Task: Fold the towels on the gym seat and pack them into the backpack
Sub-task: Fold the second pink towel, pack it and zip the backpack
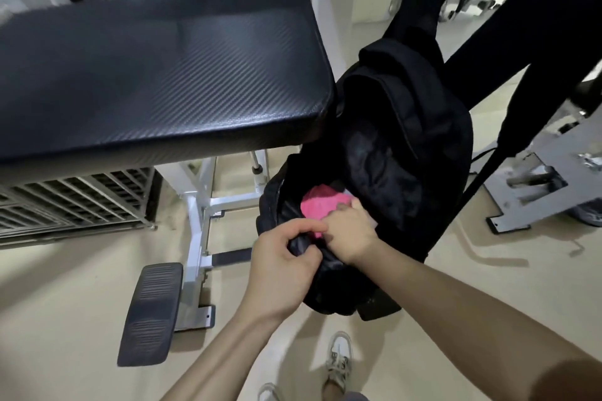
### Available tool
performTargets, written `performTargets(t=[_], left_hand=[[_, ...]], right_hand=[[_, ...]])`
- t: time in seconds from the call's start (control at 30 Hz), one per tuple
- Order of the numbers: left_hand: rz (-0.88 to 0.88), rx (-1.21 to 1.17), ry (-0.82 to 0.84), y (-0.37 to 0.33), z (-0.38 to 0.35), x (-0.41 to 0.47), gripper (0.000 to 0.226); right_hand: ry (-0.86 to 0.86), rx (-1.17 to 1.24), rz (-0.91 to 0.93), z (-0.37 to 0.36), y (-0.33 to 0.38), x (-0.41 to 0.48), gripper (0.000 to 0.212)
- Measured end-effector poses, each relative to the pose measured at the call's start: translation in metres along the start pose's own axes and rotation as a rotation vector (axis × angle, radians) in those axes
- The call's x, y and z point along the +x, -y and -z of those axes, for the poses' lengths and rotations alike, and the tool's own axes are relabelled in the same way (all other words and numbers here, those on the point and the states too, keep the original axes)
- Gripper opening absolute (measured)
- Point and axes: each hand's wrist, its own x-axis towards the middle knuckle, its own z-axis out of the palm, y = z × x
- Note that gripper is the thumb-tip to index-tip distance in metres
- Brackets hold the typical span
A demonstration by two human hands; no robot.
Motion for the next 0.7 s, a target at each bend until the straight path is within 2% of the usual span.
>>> performTargets(t=[0.07,0.1,0.17,0.23,0.33,0.4,0.47,0.6,0.63,0.7], left_hand=[[-0.005,-0.023,0.011,0.0,0.003,-0.003,0.043],[-0.012,-0.038,0.019,-0.001,0.004,-0.004,0.042],[-0.025,-0.067,0.041,-0.004,0.004,-0.006,0.038],[-0.024,-0.076,0.053,-0.007,0.004,-0.007,0.036],[-0.015,-0.079,0.041,-0.005,0.007,-0.006,0.035],[0.01,-0.084,0.05,0.0,0.009,-0.003,0.037],[0.015,-0.067,0.085,0.0,0.006,-0.003,0.04],[0.059,-0.092,0.109,-0.002,-0.004,-0.007,0.031],[0.083,-0.104,0.099,0.0,-0.005,-0.006,0.029],[0.112,-0.137,0.092,-0.002,-0.006,-0.003,0.032]], right_hand=[[-0.018,0.174,-0.053,-0.001,0.001,-0.003,0.022],[0.019,0.22,-0.069,-0.006,0.0,-0.003,0.03],[0.144,0.281,-0.128,-0.023,-0.001,0.002,0.057],[0.169,0.315,-0.189,-0.035,0.003,0.008,0.062],[-0.054,0.504,-0.376,-0.027,0.001,0.012,0.039],[-0.203,0.399,-0.443,-0.019,-0.004,0.011,0.041],[-0.107,0.283,-0.402,-0.018,-0.008,0.007,0.046],[0.423,0.634,-0.304,-0.03,-0.01,0.001,0.073],[0.434,0.732,-0.285,-0.022,-0.008,-0.006,0.072],[0.288,1.048,-0.282,0.004,-0.005,-0.026,0.052]])
